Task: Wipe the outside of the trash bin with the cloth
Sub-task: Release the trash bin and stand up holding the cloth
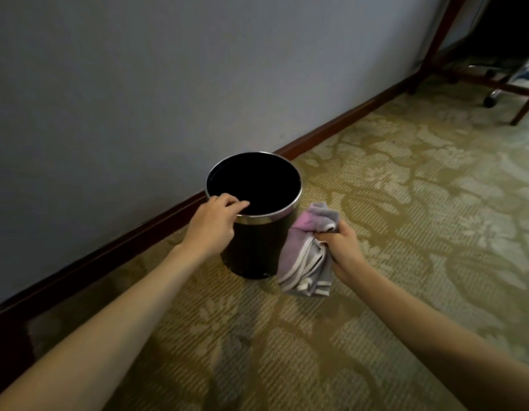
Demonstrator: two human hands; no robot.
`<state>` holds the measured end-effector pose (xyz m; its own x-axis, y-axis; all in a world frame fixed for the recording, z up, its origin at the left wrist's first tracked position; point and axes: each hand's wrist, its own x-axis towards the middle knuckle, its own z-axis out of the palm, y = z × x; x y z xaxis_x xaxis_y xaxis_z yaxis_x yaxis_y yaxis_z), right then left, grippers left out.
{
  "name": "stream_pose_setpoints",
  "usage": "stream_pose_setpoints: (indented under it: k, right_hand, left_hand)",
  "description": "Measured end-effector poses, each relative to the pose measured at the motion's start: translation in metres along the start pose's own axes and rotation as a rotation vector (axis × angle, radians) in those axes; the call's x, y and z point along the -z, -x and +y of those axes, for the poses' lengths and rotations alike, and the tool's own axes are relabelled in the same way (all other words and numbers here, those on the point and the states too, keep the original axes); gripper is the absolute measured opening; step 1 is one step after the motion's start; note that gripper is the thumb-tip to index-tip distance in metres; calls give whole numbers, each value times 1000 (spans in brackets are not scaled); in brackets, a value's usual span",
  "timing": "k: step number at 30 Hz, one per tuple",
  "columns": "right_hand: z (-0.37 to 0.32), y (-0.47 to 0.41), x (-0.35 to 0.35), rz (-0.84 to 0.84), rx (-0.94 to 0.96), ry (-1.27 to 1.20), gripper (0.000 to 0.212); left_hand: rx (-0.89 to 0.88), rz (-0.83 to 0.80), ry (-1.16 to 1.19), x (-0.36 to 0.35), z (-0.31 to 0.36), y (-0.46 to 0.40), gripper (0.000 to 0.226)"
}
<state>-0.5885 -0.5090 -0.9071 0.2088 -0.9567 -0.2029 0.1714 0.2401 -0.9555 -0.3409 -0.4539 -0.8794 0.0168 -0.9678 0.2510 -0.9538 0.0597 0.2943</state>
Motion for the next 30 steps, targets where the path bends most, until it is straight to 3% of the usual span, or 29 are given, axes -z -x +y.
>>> stream_pose_setpoints:
  k: [4,7,10,18,23,26,30]
  right_hand:
    - [-76,15,-30,-23,27,-146,50]
    - [-156,35,-58,-5,-2,-254,48]
    - [-253,57,-89,9,-19,-310,49]
    - [-566,112,-188,-34,61,-238,34]
    - [-743,153,-222,-76,163,-48,21]
    - [-819,173,-224,-140,210,-21,22]
    - [-875,191,-228,-218,325,-71,15]
  left_hand:
    - [283,101,494,63,19,-9,31]
    - [474,134,693,124,44,-21,26]
    - [552,156,834,204,71,-39,26]
    - [460,279,928,514,154,-102,27]
    - [336,344,913,696,221,-130,27]
    - [303,373,872,769,251,-137,25]
    - [268,431,888,816,276,-126,24]
